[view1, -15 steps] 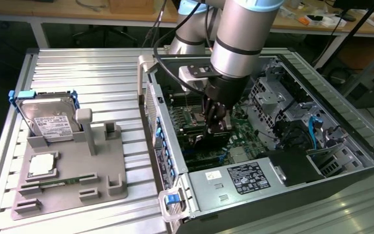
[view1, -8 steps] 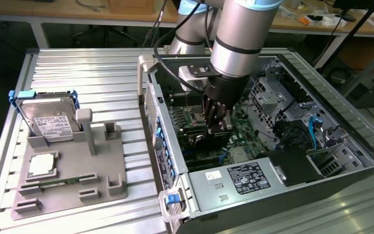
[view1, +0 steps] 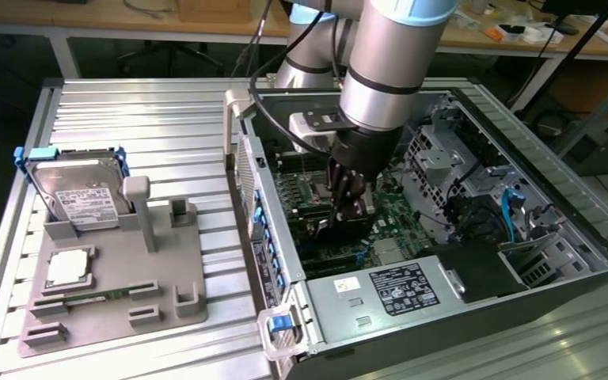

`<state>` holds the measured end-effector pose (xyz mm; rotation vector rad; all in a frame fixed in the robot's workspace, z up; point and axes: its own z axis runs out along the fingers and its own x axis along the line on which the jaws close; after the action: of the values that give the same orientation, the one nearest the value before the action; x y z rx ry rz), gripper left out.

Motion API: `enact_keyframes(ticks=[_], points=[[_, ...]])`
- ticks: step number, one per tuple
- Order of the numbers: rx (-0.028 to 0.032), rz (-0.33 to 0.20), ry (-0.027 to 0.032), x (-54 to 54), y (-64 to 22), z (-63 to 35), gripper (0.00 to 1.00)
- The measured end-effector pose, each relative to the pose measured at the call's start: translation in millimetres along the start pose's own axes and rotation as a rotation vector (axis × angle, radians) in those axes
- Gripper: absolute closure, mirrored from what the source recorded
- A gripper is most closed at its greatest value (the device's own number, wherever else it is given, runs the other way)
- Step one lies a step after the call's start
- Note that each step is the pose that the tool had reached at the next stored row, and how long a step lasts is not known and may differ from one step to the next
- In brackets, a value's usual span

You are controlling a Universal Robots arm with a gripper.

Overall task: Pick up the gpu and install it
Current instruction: 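Press down on the gpu until it lock into place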

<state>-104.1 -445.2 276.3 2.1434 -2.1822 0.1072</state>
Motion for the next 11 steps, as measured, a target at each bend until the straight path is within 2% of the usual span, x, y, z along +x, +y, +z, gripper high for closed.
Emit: enact_keyframes(ticks=[2, 4, 5, 6, 7, 9, 11], points=[[0.0001, 0.000, -0.0018, -5.9, 0.0, -0.5, 0.89], [0.0001, 0.000, -0.0016, -6.7, 0.0, 5.6, 0.89], [0.0003, 0.000, -0.0019, -6.1, 0.1, -0.4, 0.89], [0.0002, 0.000, -0.0019, -5.4, 2.6, -5.5, 0.89], [0.0002, 0.000, -0.0018, -5.3, 6.1, -5.9, 0.89], [0.0000, 0.000, -0.0018, -5.1, 18.8, -6.2, 0.89], [-0.0001, 0.000, -0.0017, -4.9, 23.6, -7.0, 0.89]])
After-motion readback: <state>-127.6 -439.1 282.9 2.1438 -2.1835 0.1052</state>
